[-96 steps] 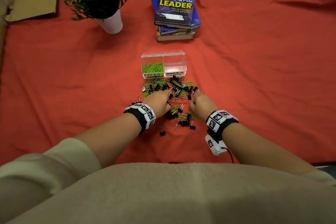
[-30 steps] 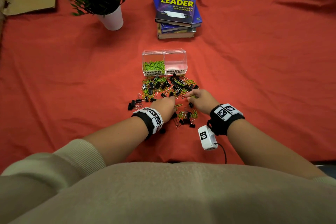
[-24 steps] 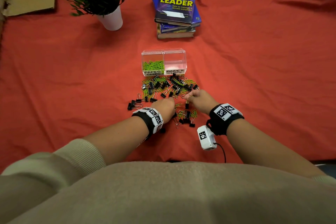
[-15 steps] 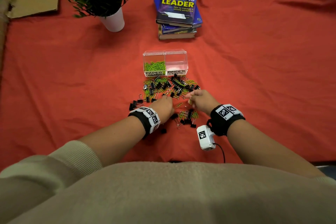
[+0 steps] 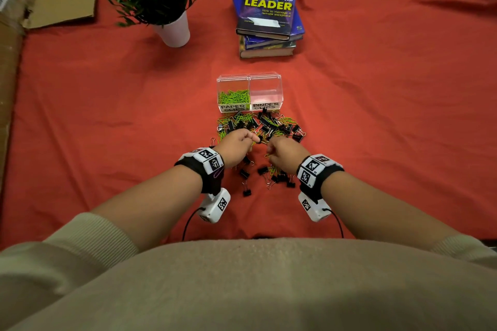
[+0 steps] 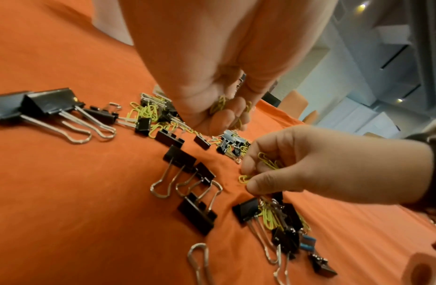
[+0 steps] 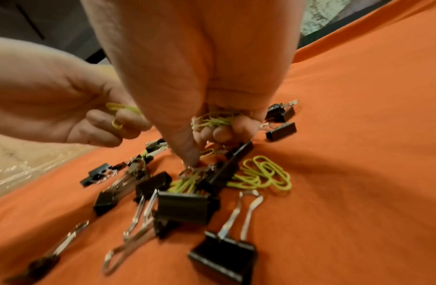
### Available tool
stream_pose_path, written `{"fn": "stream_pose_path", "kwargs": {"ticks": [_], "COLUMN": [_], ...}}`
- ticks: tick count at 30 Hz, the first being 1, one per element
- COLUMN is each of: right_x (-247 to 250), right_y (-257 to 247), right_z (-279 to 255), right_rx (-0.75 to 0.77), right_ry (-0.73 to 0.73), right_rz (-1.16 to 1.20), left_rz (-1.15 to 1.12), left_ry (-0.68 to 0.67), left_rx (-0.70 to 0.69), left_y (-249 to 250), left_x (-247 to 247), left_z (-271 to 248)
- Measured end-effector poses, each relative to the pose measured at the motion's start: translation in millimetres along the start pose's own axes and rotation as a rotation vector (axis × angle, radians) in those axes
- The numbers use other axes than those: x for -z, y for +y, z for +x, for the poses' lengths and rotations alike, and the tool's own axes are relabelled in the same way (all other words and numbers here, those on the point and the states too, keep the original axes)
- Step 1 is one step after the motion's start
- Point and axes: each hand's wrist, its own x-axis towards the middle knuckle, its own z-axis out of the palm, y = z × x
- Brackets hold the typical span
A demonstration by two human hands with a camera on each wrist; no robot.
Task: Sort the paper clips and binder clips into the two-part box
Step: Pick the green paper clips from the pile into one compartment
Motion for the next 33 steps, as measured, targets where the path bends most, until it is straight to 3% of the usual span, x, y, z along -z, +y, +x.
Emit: {"fn": "stream_pose_path", "kwargs": {"ticks": [5,8,12,16,19,25,29,33], "right_x": [-2.9,11.2,34.0,42.8,36.5,9.1,1.0,-5.1], "right_y": [1.0,6.8,27.5,46.2,50.4,46.4,37.0,30.5], "right_z": [-4.2,-9.3,-20.7,-33.9,-42.1,-46.4,-43.1,-38.8], "right_rx": [0.017,-0.074,-0.234,-0.287,-0.325,-0.225,-0.162,-0.168], "right_ry": [-0.031,0.027,-0.020,-0.028,-0.017,-0.023,0.004,-0.028], "right_rz": [-0.020,0.266,0.785,1.001,0.802,0.104,-0.032,-0.120], "left_rz": [-0.084,-0.113,-0.128,-0.139,-0.010,0.633,0.856,0.894], "left_ry": [-0.045,-0.077,-0.125,-0.146,-0.152,-0.119,-0.126,-0.123], "left_rx": [0.042,0.080,0.130,0.169,0.135,-0.219,-0.321,-0.349], "left_y": [3.4,4.3,5.6,10.7,13.5,5.4,1.4,1.8], "left_x": [1.0,-1.8,-10.0,-20.1,-29.9,-51.6,-55.9,-54.0], "left_z": [-1.1,0.9,4.4,5.1,5.2,4.0,5.1,4.5]}}
